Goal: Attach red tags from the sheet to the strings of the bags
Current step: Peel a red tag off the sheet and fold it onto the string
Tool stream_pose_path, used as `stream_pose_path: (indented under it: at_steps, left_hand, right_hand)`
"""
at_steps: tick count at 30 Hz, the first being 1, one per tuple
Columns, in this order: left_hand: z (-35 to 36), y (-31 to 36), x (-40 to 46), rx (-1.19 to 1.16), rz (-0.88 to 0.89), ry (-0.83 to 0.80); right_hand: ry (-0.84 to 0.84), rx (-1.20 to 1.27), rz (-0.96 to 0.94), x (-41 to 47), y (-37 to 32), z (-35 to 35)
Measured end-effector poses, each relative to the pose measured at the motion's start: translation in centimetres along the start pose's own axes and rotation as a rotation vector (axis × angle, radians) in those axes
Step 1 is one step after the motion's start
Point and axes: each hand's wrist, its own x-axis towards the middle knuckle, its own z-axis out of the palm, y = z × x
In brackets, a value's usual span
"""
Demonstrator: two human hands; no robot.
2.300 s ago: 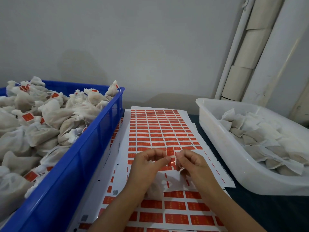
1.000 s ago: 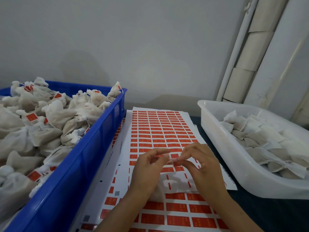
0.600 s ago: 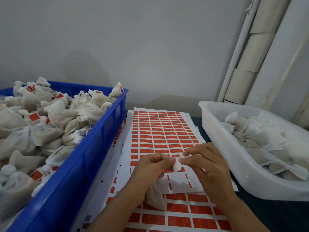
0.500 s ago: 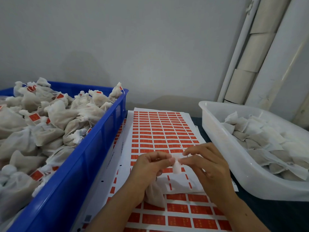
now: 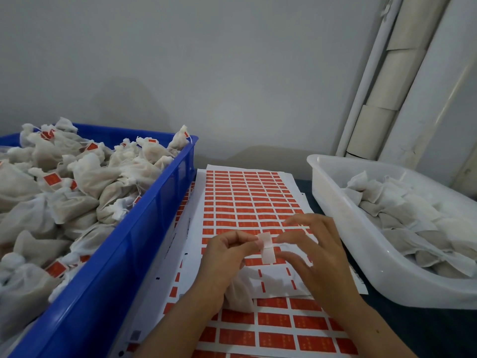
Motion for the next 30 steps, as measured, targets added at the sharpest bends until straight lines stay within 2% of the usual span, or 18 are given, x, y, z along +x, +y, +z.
stream_pose_path:
  at_steps: [2, 6, 8, 11, 15, 30]
  left_hand:
    - [0.1, 0.0, 0.0, 0.012, 0.001, 0.001]
    - [0.1, 0.1, -0.2, 0.027, -0.005, -0.017]
    - [0.1, 0.2, -0.2, 0.025, -0.01, -0.026]
    - [0.1, 0.3, -0.3, 0.047, -0.01, -0.048]
    - [0.1, 0.2, -0.3, 0.105, -0.018, -0.064]
    - [0.1, -0.1, -0.2, 0.147, 0.048, -0.141]
  right_hand:
    - [-0.021, -0.005, -0.038, 0.2, -0.1, -0.1]
    - [-0.086, 0.029, 0.003, 0.1, -0.1, -0.2]
    - [-0.165, 0.106, 0.152, -0.2, -0.3, 0.0]
    - [-0.26, 0.388, 0.46, 0.0, -0.8, 0.1]
    - [-0.266, 0.521, 0.578, 0.1, -1.1, 0.3]
    - [-0.279, 0.509, 0.583, 0.0, -1.1, 0.3]
